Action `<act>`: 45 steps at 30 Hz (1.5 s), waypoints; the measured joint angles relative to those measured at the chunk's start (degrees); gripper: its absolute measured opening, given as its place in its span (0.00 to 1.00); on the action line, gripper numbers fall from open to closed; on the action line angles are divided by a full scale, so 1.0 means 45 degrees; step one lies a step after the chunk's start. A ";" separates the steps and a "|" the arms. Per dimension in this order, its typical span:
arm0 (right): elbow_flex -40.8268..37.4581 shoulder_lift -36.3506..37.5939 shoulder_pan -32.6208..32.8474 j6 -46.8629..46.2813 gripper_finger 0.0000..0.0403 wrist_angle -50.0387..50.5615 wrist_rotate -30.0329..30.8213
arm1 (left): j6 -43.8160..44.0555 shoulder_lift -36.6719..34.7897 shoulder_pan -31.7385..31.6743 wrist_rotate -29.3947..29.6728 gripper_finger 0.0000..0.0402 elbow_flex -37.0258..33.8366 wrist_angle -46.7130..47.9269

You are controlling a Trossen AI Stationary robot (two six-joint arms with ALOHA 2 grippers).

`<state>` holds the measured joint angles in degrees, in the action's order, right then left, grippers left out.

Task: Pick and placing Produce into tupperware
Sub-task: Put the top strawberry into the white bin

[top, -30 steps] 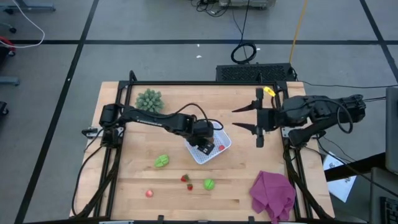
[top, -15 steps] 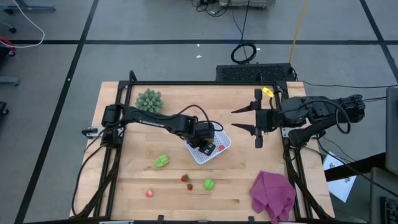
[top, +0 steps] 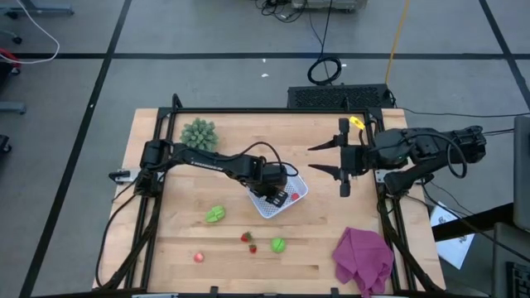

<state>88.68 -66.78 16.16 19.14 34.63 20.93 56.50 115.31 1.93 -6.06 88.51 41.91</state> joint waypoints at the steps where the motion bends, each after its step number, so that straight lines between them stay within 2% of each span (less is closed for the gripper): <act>1: 0.0000 0.0000 0.0000 0.0000 0.42 0.0005 0.0000 | -0.0026 0.0000 0.0000 0.0016 0.40 0.0000 0.0000; 21: 0.0000 0.0000 0.0005 0.0000 0.42 0.0174 -0.0001 | -0.0956 -0.0015 -0.0263 0.0364 0.40 0.0000 -0.0044; 37: 0.0000 0.0000 0.0005 0.0000 0.42 0.0214 -0.0005 | -0.1213 -0.0019 -0.0068 0.0406 0.40 0.0000 -0.0690; 45: 0.0000 0.0000 0.0005 -0.0003 0.42 0.0243 -0.0005 | -0.0754 -0.0024 0.0005 0.0453 0.40 -0.0005 -0.0695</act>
<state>88.68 -66.78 16.19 19.12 35.73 20.91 53.10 115.20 1.96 -4.02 88.49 38.79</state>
